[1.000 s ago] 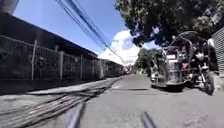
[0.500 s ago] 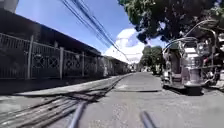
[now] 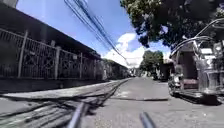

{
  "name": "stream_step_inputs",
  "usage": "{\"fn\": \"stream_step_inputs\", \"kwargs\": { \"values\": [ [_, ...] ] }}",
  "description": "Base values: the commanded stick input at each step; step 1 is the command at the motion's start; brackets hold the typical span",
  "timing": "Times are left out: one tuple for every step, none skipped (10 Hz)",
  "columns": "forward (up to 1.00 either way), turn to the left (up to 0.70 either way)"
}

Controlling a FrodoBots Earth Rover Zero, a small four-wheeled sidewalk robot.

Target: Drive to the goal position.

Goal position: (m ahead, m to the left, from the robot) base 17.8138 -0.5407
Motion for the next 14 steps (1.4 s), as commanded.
{"fn": "stream_step_inputs", "kwargs": {
  "values": [
    [1.0,0.0],
    [1.0,0.0],
    [1.0,0.0],
    [1.0,0.0],
    [1.0,0.0],
    [1.0,0.0],
    [1.0,-0.4],
    [1.0,-0.4],
    [1.0,-0.4],
    [1.0,-0.4],
    [1.0,-0.4],
    [1.0,-0.4],
    [1.0,-0.4],
    [1.0,-0.4]
  ]
}}
